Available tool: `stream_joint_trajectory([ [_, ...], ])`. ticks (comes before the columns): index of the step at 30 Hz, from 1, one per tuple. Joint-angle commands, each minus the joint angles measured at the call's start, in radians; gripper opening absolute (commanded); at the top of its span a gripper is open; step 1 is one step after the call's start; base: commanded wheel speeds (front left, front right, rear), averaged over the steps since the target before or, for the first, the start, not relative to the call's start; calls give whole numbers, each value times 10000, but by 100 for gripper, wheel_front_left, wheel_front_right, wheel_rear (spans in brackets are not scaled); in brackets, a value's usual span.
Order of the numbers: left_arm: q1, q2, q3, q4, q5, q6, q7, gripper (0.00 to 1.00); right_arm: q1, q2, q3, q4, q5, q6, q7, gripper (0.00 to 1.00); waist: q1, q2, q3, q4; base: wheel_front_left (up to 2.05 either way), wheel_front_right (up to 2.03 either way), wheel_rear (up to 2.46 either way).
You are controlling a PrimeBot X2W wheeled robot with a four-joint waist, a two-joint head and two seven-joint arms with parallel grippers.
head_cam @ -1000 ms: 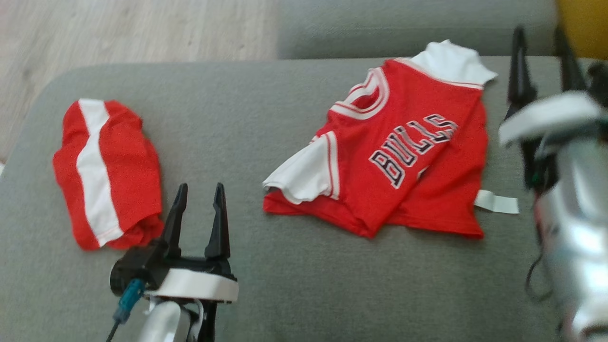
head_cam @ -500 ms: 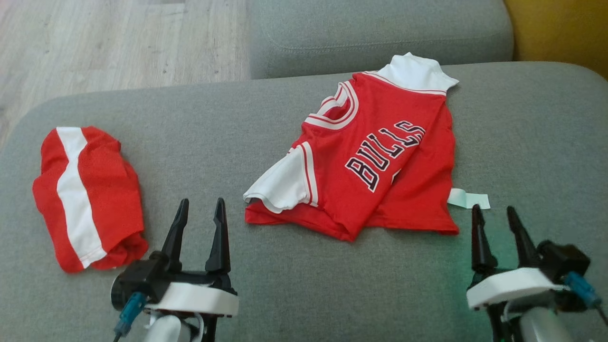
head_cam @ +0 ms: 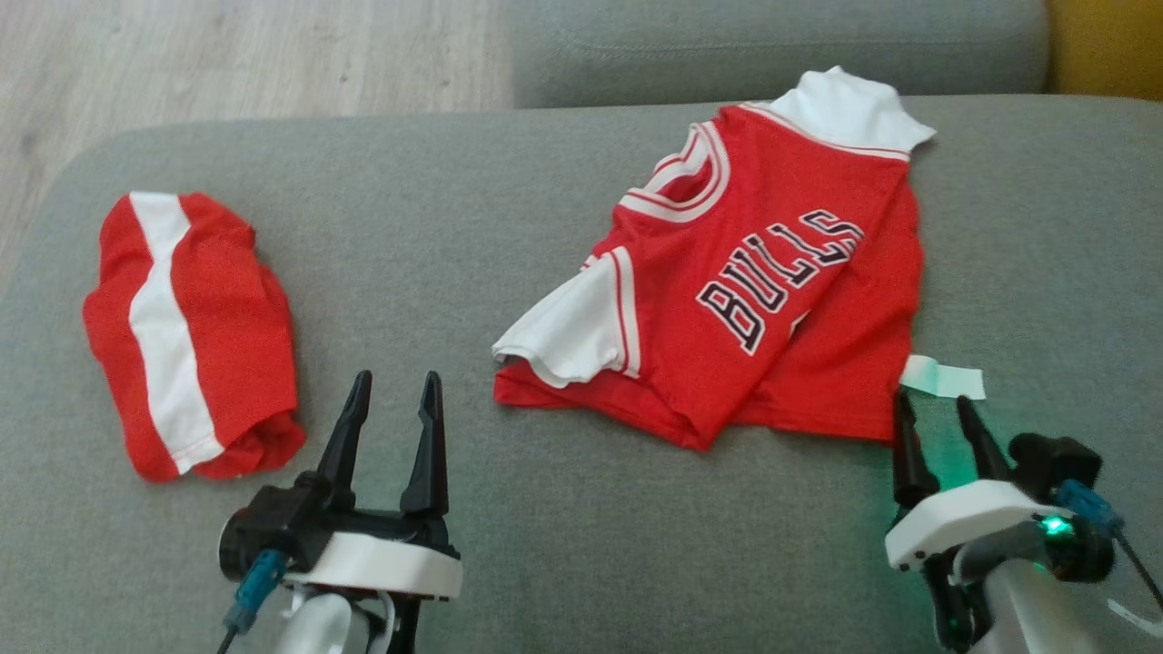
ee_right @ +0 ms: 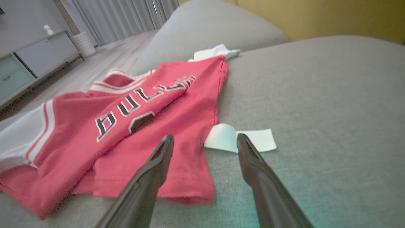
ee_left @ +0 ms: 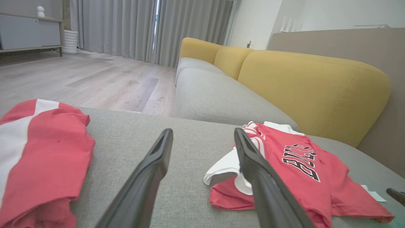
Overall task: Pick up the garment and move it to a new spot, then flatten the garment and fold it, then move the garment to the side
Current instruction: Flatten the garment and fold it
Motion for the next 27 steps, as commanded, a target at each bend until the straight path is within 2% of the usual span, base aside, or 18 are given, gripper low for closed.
stream_joint_trajectory([
  [1, -480, 16, 245, -270, 114, 6, -95, 100, -376, -48, 279, -63, 5, 67, 14, 100, 0, -1, 121, 128, 0, 0, 0],
  [7, -616, 16, 259, -263, 138, -11, -95, 100, -910, -48, 416, 1448, 302, 67, 116, 100, 0, -1, 367, 376, 0, 0, 0],
  [10, -655, 16, 282, -268, 156, -22, -95, 100, -1243, -48, 344, 2075, 44, 67, -72, 100, 0, -1, 441, 420, 0, 0, 0],
  [16, -723, 16, 323, -244, 196, -32, -95, 100, -1770, -47, 819, 3021, 97, 67, -202, 98, 0, -1, 504, 400, 0, 0, 0],
  [18, -739, 16, 325, -239, 194, -26, -95, 100, -1880, -47, 921, 3220, -5, 67, -261, 0, 0, -1, 495, 381, 0, 0, 0],
  [23, -699, 16, 291, -249, 155, 5, -95, 100, -2097, -47, 531, 3363, -645, 67, -424, 0, 0, -1, 421, 315, 0, 0, 0],
  [27, -647, 16, 265, -252, 123, 36, -95, 100, -2305, -134, -729, 2978, -2001, 67, -483, 0, 0, -1, 325, 274, 0, 0, 0],
])
